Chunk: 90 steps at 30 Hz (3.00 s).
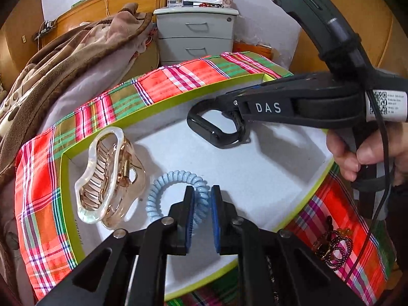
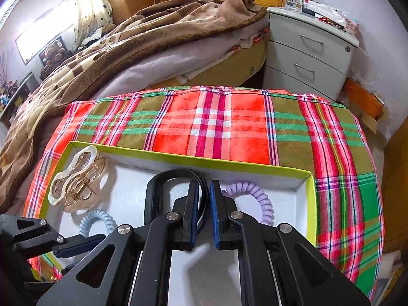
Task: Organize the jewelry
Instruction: 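Carry the white hair tie and black band into the tray and open both tools, then move both tools back toward the remaining jewelry beside the tray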
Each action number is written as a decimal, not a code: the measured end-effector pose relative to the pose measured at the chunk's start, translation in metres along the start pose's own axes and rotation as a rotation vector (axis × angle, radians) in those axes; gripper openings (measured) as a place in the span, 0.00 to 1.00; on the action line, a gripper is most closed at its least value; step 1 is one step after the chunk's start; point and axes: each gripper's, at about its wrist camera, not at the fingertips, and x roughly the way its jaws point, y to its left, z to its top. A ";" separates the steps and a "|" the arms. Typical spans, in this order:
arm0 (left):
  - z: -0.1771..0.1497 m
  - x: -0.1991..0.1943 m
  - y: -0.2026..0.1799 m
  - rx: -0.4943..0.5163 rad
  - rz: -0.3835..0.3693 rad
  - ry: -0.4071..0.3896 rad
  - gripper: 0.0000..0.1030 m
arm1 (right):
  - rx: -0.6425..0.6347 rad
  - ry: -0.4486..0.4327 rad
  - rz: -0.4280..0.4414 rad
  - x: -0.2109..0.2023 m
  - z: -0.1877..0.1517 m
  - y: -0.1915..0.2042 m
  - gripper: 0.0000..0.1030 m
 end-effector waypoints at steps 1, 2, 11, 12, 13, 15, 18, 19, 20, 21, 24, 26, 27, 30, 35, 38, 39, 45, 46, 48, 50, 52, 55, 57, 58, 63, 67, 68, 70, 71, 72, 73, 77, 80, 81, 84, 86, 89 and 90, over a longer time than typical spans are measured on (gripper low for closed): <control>0.000 0.000 0.000 -0.002 -0.001 0.001 0.22 | 0.002 -0.001 0.002 0.000 0.000 0.000 0.09; 0.000 -0.001 0.000 -0.003 -0.001 0.001 0.25 | 0.005 -0.001 0.003 0.000 0.000 0.000 0.09; 0.000 -0.005 0.001 -0.013 0.000 -0.001 0.32 | 0.025 -0.020 0.012 -0.009 0.000 -0.002 0.15; 0.000 -0.007 0.001 -0.015 0.001 -0.005 0.33 | 0.027 -0.023 0.014 -0.011 0.000 -0.002 0.15; 0.000 -0.009 0.000 -0.016 0.003 -0.008 0.35 | 0.029 -0.031 0.018 -0.014 -0.001 -0.003 0.15; -0.001 -0.013 0.001 -0.025 0.006 -0.016 0.36 | 0.032 -0.043 0.022 -0.019 -0.003 -0.003 0.16; -0.003 -0.023 0.001 -0.036 -0.006 -0.036 0.37 | 0.035 -0.062 0.025 -0.030 -0.007 -0.003 0.27; -0.004 -0.027 0.002 -0.042 -0.009 -0.041 0.38 | 0.034 -0.069 0.024 -0.035 -0.009 -0.003 0.29; -0.006 -0.032 0.002 -0.044 -0.007 -0.049 0.39 | 0.033 -0.078 0.021 -0.039 -0.011 -0.003 0.31; -0.008 -0.036 0.002 -0.048 -0.005 -0.056 0.39 | 0.034 -0.089 0.018 -0.044 -0.014 -0.003 0.31; -0.015 -0.049 0.002 -0.066 -0.002 -0.082 0.40 | 0.056 -0.112 0.032 -0.058 -0.024 -0.005 0.31; -0.020 -0.058 0.005 -0.090 -0.005 -0.095 0.40 | 0.065 -0.124 0.040 -0.067 -0.030 -0.005 0.31; -0.024 -0.064 0.007 -0.104 -0.004 -0.105 0.40 | 0.066 -0.130 0.044 -0.071 -0.033 -0.005 0.31; -0.039 -0.081 0.012 -0.138 0.014 -0.131 0.40 | 0.074 -0.158 0.061 -0.087 -0.048 -0.002 0.31; -0.067 -0.104 0.023 -0.217 0.025 -0.163 0.40 | 0.049 -0.185 0.106 -0.114 -0.076 0.010 0.31; -0.088 -0.117 0.030 -0.274 0.039 -0.178 0.40 | 0.019 -0.203 0.167 -0.126 -0.096 0.021 0.31; -0.093 -0.119 0.032 -0.290 0.045 -0.179 0.40 | 0.010 -0.201 0.176 -0.127 -0.102 0.026 0.31; -0.119 -0.127 0.033 -0.318 0.055 -0.171 0.40 | -0.090 -0.188 0.193 -0.126 -0.135 0.054 0.31; -0.123 -0.127 0.035 -0.325 0.053 -0.167 0.40 | -0.096 -0.187 0.203 -0.127 -0.139 0.057 0.31; -0.128 -0.127 0.039 -0.341 0.050 -0.168 0.40 | -0.103 -0.183 0.218 -0.126 -0.145 0.060 0.31; -0.133 -0.126 0.042 -0.347 0.039 -0.165 0.40 | -0.142 -0.185 0.223 -0.125 -0.149 0.067 0.31; -0.135 -0.122 0.044 -0.338 0.035 -0.156 0.40 | -0.162 -0.181 0.215 -0.122 -0.153 0.072 0.31; -0.135 -0.112 0.040 -0.305 0.019 -0.127 0.40 | -0.139 -0.164 0.209 -0.117 -0.159 0.072 0.31; -0.134 -0.105 0.037 -0.292 0.006 -0.114 0.40 | -0.114 -0.169 0.209 -0.116 -0.161 0.068 0.31; -0.133 -0.101 0.035 -0.279 -0.005 -0.107 0.40 | -0.095 -0.174 0.205 -0.117 -0.162 0.065 0.31; -0.126 -0.081 0.026 -0.233 0.007 -0.056 0.40 | 0.006 -0.210 0.158 -0.129 -0.170 0.039 0.31; -0.125 -0.072 0.022 -0.217 0.034 -0.042 0.40 | 0.052 -0.218 0.113 -0.136 -0.173 0.018 0.31; -0.125 -0.071 0.020 -0.208 0.043 -0.041 0.40 | 0.063 -0.219 0.106 -0.137 -0.174 0.013 0.31; -0.124 -0.071 0.018 -0.192 0.056 -0.038 0.40 | 0.079 -0.226 0.098 -0.140 -0.174 0.007 0.31; -0.124 -0.071 0.017 -0.190 0.060 -0.037 0.40 | 0.088 -0.229 0.095 -0.140 -0.175 0.003 0.31; -0.124 -0.071 0.016 -0.186 0.066 -0.036 0.40 | 0.097 -0.231 0.091 -0.141 -0.176 0.000 0.31; -0.124 -0.071 0.015 -0.181 0.072 -0.038 0.40 | 0.103 -0.232 0.088 -0.141 -0.176 -0.002 0.31; -0.124 -0.071 0.015 -0.188 0.071 -0.048 0.29 | 0.112 -0.220 0.080 -0.138 -0.176 -0.005 0.31; -0.125 -0.072 0.015 -0.196 0.063 -0.050 0.25 | 0.063 -0.197 0.103 -0.131 -0.174 0.007 0.31; -0.125 -0.072 0.015 -0.203 0.064 -0.052 0.25 | 0.053 -0.193 0.109 -0.128 -0.173 0.010 0.31; -0.126 -0.073 0.016 -0.212 0.060 -0.056 0.24 | 0.018 -0.188 0.143 -0.123 -0.172 0.023 0.31; -0.127 -0.073 0.017 -0.217 0.056 -0.059 0.25 | -0.005 -0.163 0.155 -0.117 -0.173 0.032 0.31; -0.127 -0.073 0.018 -0.223 0.051 -0.064 0.25 | -0.007 -0.141 0.206 -0.110 -0.175 0.036 0.31; -0.127 -0.073 0.018 -0.221 0.051 -0.065 0.25 | -0.006 -0.138 0.200 -0.108 -0.175 0.038 0.31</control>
